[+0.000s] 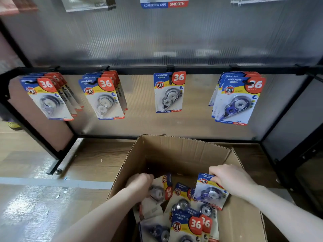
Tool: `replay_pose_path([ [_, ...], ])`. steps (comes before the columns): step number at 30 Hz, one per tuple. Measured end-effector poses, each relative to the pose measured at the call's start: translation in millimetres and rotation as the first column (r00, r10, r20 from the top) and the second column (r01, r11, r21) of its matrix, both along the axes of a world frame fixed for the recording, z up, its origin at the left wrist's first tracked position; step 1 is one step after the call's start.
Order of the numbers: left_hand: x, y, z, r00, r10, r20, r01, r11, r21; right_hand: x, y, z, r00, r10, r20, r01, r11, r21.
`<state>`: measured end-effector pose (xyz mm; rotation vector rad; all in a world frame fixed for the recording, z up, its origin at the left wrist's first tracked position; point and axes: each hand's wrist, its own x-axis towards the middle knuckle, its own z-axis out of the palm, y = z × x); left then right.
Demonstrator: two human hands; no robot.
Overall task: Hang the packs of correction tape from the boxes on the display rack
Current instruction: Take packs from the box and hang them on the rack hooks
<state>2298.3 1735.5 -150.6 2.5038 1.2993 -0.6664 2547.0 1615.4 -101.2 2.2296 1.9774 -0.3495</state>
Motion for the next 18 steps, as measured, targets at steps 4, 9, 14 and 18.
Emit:
replay_pose_path([
  [4,1,2,-15,0.994,0.107,-0.015,-0.108,0.991,-0.075,0,0,-1,0.999,0.028,0.021,-0.028,1.0,0.006],
  [9,0,14,-3,0.963,0.224,0.153,-0.18,0.949,-0.258,0,1,6,0.999,-0.013,0.035,0.01,0.997,0.071],
  [14,-7,20,20,0.721,0.538,0.436,-0.261,0.794,-0.549,5,8,31,0.986,-0.148,-0.081,0.164,0.957,0.239],
  [18,-12,13,43,0.595,0.602,0.533,-0.201,0.753,-0.626,12,10,54,0.965,-0.179,-0.19,0.237,0.906,0.351],
])
